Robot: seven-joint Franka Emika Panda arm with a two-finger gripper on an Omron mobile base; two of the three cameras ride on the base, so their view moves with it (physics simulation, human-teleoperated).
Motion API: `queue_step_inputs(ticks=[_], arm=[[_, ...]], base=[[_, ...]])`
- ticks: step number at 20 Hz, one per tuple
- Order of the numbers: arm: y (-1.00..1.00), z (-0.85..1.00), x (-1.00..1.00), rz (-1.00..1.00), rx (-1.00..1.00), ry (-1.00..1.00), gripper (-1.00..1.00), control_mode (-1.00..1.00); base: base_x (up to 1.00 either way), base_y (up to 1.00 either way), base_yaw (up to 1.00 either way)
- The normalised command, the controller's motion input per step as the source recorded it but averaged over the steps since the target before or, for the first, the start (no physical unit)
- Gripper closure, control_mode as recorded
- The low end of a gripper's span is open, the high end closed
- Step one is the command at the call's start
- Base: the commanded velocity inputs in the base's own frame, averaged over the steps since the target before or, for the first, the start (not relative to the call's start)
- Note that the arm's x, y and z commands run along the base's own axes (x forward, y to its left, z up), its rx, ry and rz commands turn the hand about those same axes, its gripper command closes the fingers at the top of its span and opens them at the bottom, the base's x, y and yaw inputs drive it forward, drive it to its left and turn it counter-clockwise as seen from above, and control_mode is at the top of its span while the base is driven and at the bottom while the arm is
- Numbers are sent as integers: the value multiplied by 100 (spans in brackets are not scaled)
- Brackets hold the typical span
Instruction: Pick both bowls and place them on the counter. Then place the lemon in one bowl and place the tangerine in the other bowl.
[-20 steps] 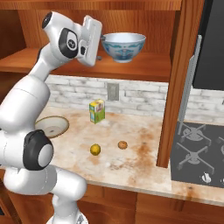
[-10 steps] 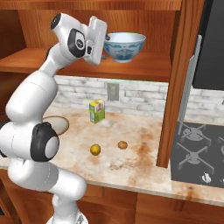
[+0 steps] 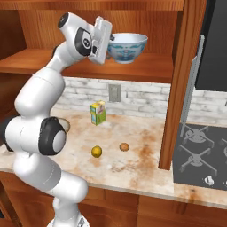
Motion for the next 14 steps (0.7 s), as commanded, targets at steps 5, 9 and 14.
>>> queue_step_inputs(ticks=[5,9,14], arm=[[-10,-6,30,0,1,0,-100,-100],[-2,-6,21,0,2,0,-100,-100],[0,-14,2,0,2,1,100,-100]], base=[[0,0,0],[0,0,0],[0,0,0]])
